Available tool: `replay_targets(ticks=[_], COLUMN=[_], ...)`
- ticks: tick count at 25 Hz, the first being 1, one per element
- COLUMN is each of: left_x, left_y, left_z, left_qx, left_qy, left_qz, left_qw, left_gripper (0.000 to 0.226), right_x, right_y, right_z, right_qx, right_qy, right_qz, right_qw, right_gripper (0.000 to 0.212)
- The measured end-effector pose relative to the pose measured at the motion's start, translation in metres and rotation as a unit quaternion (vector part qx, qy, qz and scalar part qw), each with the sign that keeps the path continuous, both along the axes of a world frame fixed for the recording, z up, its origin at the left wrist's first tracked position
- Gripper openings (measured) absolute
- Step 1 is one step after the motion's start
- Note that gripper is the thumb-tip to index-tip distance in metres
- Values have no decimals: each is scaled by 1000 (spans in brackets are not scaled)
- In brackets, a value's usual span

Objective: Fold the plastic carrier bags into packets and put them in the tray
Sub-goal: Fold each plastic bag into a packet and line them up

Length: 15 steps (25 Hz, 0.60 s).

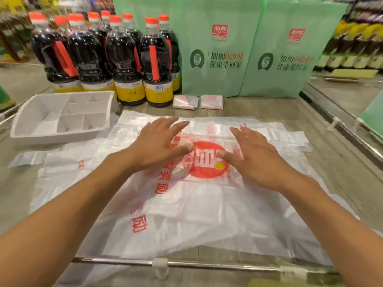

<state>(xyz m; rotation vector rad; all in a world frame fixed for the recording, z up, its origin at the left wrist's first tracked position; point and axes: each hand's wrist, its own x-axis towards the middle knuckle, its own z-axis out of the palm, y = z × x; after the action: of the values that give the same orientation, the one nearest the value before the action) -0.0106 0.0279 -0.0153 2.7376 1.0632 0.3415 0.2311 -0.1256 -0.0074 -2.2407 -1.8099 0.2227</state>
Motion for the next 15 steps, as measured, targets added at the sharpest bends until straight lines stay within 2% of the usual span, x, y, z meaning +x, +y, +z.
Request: replay_targets(ticks=[4,9,15], left_x=[-7,-31,-69], left_y=[-3,-29,-74], left_z=[14,34,32], left_qx=[64,105,84], left_qy=[-16,-29,-38], left_qz=[-31,-17,3], left_qw=[997,994,996], left_gripper=[94,93,99], right_x=[-5,-15,-32], right_y=[-5,-34,-92], right_z=[2,25,44], right_qx=[35,98,123], right_qy=[-20,-25,-24], right_qz=[-7,-13,5], right_qw=[999,995,992], right_gripper=[91,84,73])
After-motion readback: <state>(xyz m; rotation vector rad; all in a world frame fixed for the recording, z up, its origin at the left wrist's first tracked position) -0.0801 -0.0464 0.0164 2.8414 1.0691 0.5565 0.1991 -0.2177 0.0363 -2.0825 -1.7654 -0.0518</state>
